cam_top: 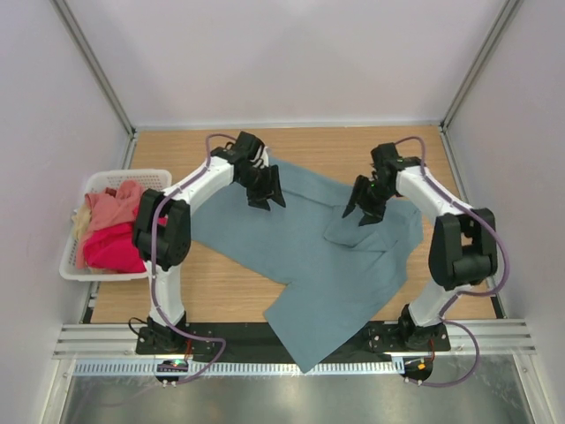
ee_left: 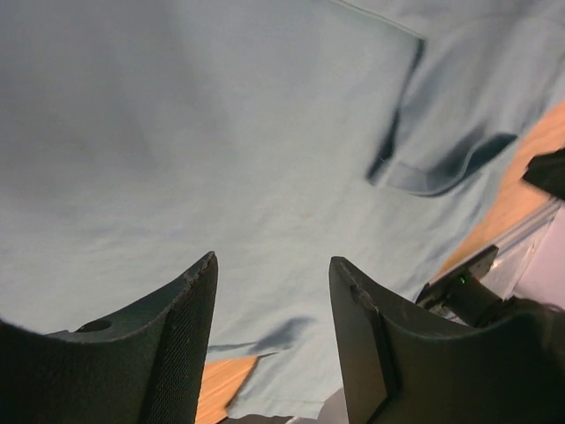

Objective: Fold and stack the t-shirts
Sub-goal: Fold the tshirt

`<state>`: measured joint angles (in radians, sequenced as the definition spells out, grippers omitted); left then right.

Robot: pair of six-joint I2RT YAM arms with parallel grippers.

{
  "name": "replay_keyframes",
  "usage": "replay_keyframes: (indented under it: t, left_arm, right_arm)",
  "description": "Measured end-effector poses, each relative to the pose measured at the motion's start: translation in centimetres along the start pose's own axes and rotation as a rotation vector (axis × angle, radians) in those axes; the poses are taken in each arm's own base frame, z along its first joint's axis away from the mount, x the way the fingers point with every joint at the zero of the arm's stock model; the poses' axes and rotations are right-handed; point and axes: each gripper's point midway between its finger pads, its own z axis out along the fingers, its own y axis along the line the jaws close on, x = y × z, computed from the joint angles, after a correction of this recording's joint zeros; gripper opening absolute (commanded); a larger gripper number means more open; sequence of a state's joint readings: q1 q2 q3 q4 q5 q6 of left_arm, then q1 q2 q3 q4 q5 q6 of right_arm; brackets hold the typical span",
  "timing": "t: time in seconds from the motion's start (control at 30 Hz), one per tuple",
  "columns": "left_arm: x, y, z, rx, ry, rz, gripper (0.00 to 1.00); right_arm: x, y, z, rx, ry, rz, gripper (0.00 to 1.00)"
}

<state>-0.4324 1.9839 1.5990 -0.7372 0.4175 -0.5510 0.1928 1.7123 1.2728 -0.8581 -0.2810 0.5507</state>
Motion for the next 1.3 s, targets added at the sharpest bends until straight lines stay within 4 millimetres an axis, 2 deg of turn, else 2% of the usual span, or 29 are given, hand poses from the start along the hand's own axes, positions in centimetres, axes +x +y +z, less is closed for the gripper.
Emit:
replay_keyframes:
  t: [0.1, 0.17, 0.23, 0.3, 0.33, 0.37, 0.43, 0.63, 0.77, 1.0, 1.1, 1.3]
  left_arm:
    - [1.3, -3.0, 0.9, 0.041, 0.027, 0.058, 0.56]
    - [2.3, -5.3, 1.8, 0.075, 0.05, 0.102, 0.55]
    - [3.1, -7.1, 2.8, 0.102, 0.071, 0.137, 0.55]
    - [3.9, -8.7, 4.1, 0.125, 0.095, 0.166, 0.55]
    - [4.2, -9.2, 4.7, 0.132, 0.107, 0.174, 0.55]
    - [4.4, -9.5, 5.3, 0.135, 0.117, 0.179, 0.55]
    - [4.6, -9.6, 6.6, 0.13, 0.133, 0.178, 0.52]
    - [4.4, -9.2, 9.3, 0.113, 0.159, 0.161, 0.46]
    - [4.5, -9.0, 10.2, 0.107, 0.172, 0.16, 0.46]
    - [5.8, -9.9, 11.6, 0.111, 0.198, 0.185, 0.43]
    - [6.6, -10.1, 12.0, 0.107, 0.216, 0.193, 0.41]
    - [7.1, -10.2, 12.2, 0.107, 0.229, 0.196, 0.38]
  right_arm:
    - [-1.4, -4.0, -2.8, 0.056, -0.109, 0.093, 0.56]
    - [-1.2, -6.9, -4.0, 0.06, -0.149, 0.195, 0.54]
    - [-0.1, -9.6, -4.0, 0.079, -0.143, 0.303, 0.56]
    - [1.6, -11.0, -3.0, 0.093, -0.097, 0.371, 0.6]
    - [2.4, -11.3, -2.4, 0.097, -0.067, 0.386, 0.61]
    - [3.0, -11.3, -2.0, 0.097, -0.046, 0.396, 0.67]
    - [3.4, -11.3, -1.8, 0.095, -0.03, 0.401, 0.7]
    - [1.8, -11.4, -2.4, 0.095, -0.07, 0.352, 0.7]
    - [0.8, -11.3, -2.2, 0.087, -0.079, 0.309, 0.67]
    - [0.7, -11.7, -1.0, 0.086, -0.039, 0.233, 0.64]
    - [0.2, -11.3, -1.0, 0.081, -0.047, 0.186, 0.63]
    - [-0.4, -9.6, -0.1, 0.07, -0.046, 0.08, 0.59]
